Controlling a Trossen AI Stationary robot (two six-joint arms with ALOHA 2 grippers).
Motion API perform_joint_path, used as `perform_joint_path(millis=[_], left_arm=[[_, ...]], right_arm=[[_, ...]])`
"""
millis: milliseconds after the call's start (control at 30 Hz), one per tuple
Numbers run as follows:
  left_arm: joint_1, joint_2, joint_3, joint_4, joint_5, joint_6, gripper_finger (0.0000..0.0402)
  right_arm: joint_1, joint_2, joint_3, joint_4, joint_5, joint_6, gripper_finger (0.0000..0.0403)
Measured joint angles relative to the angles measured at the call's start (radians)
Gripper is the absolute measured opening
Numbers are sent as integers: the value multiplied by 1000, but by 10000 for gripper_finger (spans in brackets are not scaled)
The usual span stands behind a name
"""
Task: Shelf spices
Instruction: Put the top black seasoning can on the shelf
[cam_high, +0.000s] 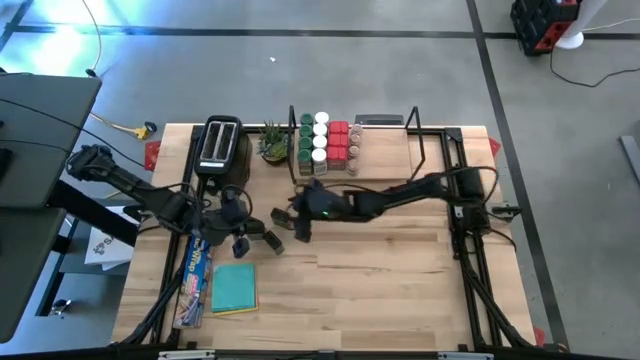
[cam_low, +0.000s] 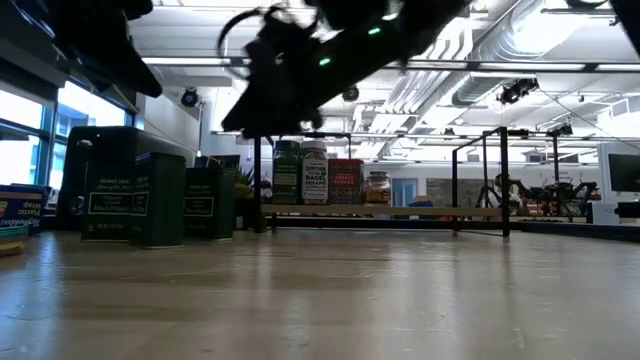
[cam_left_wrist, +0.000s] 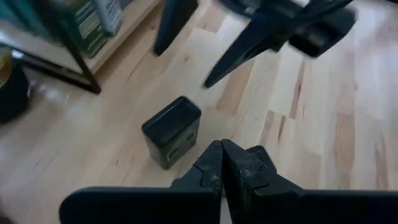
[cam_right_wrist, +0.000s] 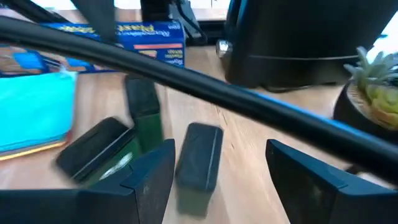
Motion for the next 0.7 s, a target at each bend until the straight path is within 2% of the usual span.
perform_joint_path(millis=[167,300,500,700], left_arm=[[-27,0,0,-42,-17,-53,0],[-37,0,0,-44,-19,-56,0],[-40,0,0,-43,-21,-55,0],[-40,0,0,-43,-42,-47,0]], right_arm=[[-27,119,192,-163,-57,0,245],[-28,191,292,-248,-99,2,245],[-30,237,333,-270,-105,33,241],[-60,238,334,-296,-184,86,201]])
